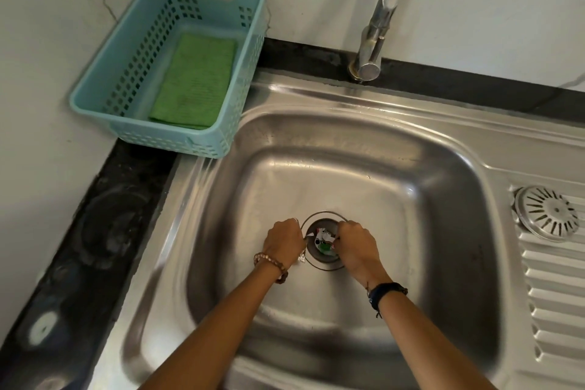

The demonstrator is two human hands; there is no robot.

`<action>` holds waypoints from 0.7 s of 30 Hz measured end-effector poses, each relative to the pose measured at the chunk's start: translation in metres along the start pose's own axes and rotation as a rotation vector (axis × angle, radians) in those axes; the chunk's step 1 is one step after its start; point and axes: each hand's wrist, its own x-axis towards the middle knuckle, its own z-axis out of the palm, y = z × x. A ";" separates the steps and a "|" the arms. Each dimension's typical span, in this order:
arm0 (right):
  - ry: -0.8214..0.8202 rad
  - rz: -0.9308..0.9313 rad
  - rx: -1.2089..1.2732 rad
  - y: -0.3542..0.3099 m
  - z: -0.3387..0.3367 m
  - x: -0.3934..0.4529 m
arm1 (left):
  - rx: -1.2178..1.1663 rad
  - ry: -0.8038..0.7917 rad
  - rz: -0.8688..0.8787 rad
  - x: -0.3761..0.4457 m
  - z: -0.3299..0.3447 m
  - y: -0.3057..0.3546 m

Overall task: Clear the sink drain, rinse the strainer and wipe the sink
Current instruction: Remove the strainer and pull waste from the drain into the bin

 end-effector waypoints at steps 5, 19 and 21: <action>0.005 0.013 0.150 0.011 -0.010 -0.008 | -0.063 0.025 -0.039 -0.009 -0.003 0.001; -0.051 0.050 0.227 0.005 0.006 -0.017 | -0.134 -0.022 -0.096 -0.023 -0.004 0.002; -0.004 0.120 0.543 0.010 -0.010 -0.023 | -0.215 -0.014 -0.107 -0.028 -0.008 0.006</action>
